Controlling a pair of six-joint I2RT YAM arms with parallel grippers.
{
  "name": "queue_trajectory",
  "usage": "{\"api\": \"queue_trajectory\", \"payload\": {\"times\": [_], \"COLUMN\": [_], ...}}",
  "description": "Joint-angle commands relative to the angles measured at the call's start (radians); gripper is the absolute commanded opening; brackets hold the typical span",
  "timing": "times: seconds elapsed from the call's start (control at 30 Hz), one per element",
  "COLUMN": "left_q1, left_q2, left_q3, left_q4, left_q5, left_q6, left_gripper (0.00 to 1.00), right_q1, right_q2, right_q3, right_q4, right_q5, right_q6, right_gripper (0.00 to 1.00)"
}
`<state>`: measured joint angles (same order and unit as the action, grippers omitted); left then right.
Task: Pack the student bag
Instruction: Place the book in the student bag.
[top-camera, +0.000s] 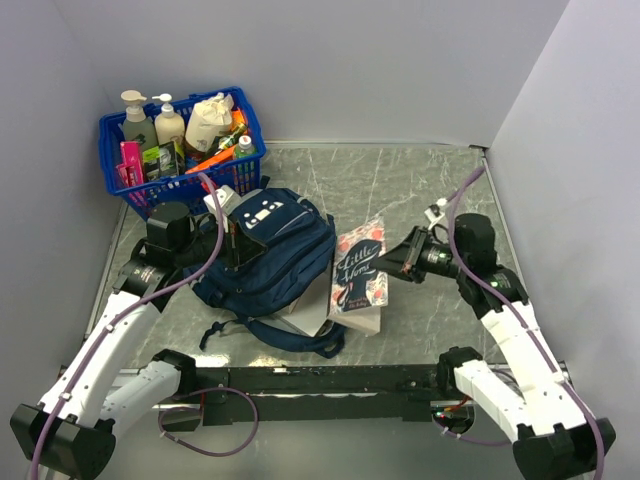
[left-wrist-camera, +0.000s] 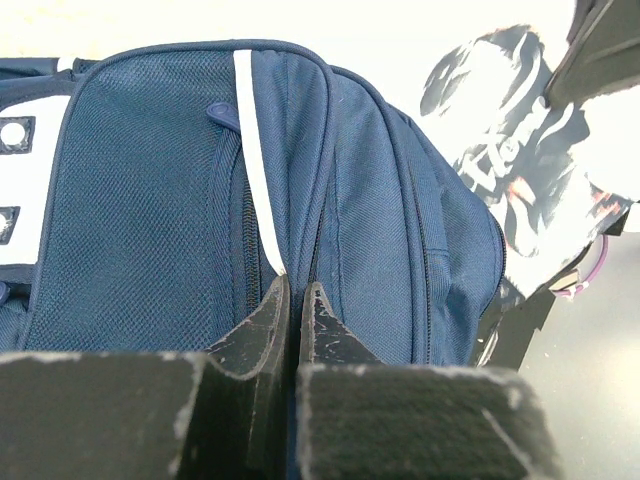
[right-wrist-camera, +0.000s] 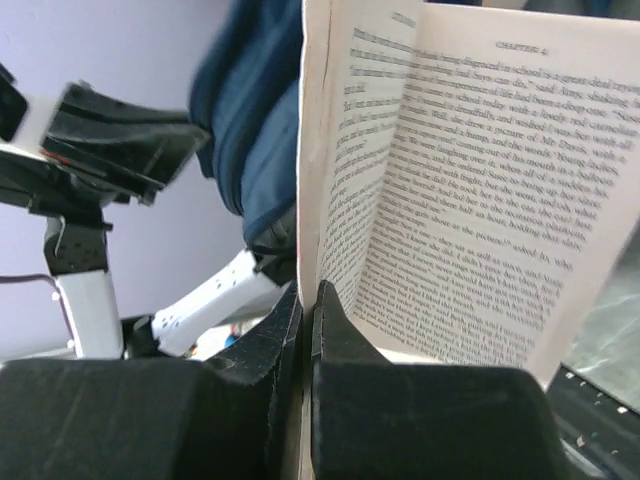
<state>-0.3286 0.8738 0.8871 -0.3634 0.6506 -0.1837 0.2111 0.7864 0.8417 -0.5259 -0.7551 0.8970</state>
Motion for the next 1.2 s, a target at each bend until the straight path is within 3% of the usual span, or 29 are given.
{"api": "queue_trajectory", "payload": {"times": [0.0, 0.2, 0.47, 0.7, 0.9, 1.17], "left_q1": [0.005, 0.005, 0.005, 0.005, 0.005, 0.005], "left_q2": [-0.062, -0.068, -0.085, -0.098, -0.101, -0.091], "left_q3": [0.090, 0.096, 0.072, 0.061, 0.053, 0.036], "left_q4": [0.193, 0.188, 0.198, 0.189, 0.187, 0.213], "left_q5": [0.073, 0.075, 0.084, 0.092, 0.095, 0.103], "left_q6": [-0.048, -0.046, -0.059, -0.068, -0.063, -0.072], "left_gripper": [0.01, 0.01, 0.01, 0.01, 0.01, 0.01], "right_q1": [0.080, 0.192, 0.261, 0.316, 0.387, 0.507], "right_q2": [0.030, 0.126, 0.292, 0.448, 0.571, 0.749], "right_q3": [-0.027, -0.003, 0.002, 0.039, 0.063, 0.138], "right_q4": [0.174, 0.265, 0.564, 0.820, 0.857, 0.689], "right_q5": [-0.062, -0.049, -0.032, 0.132, 0.255, 0.244], "right_q6": [0.120, 0.164, 0.276, 0.349, 0.286, 0.189], "right_gripper": [0.00, 0.00, 0.00, 0.00, 0.00, 0.00]}}
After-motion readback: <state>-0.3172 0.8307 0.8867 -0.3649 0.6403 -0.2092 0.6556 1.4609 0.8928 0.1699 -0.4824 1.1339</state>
